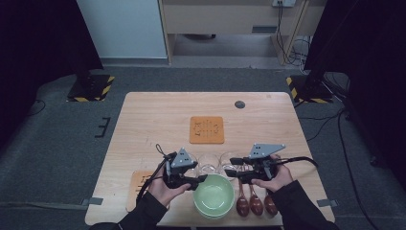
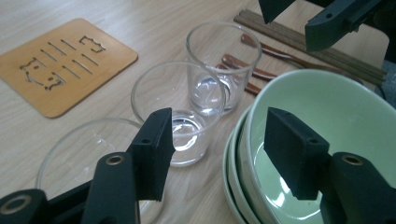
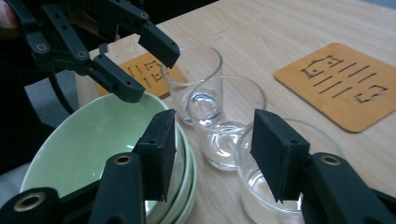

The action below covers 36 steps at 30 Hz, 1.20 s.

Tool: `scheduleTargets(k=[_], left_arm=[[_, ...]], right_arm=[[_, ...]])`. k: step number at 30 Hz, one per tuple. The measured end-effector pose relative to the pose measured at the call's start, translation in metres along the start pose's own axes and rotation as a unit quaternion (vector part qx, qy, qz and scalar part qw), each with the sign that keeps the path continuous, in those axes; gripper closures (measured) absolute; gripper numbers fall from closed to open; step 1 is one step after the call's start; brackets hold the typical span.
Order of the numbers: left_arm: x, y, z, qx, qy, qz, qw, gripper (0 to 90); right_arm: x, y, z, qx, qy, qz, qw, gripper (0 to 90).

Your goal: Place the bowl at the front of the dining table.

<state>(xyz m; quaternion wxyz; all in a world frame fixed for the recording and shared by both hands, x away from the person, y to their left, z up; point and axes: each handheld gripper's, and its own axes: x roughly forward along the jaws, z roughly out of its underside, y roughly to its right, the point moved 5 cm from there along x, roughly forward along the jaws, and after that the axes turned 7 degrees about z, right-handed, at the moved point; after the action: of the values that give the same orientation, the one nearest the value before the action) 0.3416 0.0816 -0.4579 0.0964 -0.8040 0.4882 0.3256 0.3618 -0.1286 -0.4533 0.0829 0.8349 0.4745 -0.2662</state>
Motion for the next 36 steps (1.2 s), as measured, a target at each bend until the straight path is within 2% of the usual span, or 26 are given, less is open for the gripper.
scheduleTargets(k=[11, 18, 28, 36], left_arm=[[0.011, 0.005, 0.011, 0.001, -0.038, 0.006, 0.9993, 49.8], [0.015, 0.005, 0.015, -0.003, -0.051, 0.009, 0.9987, 55.6], [0.017, 0.008, 0.015, -0.008, -0.062, 0.009, 0.9980, 67.7], [0.015, 0.010, 0.013, -0.022, -0.064, 0.014, 0.9976, 76.7]], right_arm=[[0.011, -0.009, 0.010, -0.001, -0.031, -0.017, 0.9994, 57.1], [0.015, -0.011, 0.014, -0.004, -0.043, -0.025, 0.9988, 61.8], [0.020, -0.015, 0.018, -0.008, -0.052, -0.032, 0.9981, 66.2], [0.021, -0.016, 0.018, -0.009, -0.052, -0.035, 0.9980, 68.4]])
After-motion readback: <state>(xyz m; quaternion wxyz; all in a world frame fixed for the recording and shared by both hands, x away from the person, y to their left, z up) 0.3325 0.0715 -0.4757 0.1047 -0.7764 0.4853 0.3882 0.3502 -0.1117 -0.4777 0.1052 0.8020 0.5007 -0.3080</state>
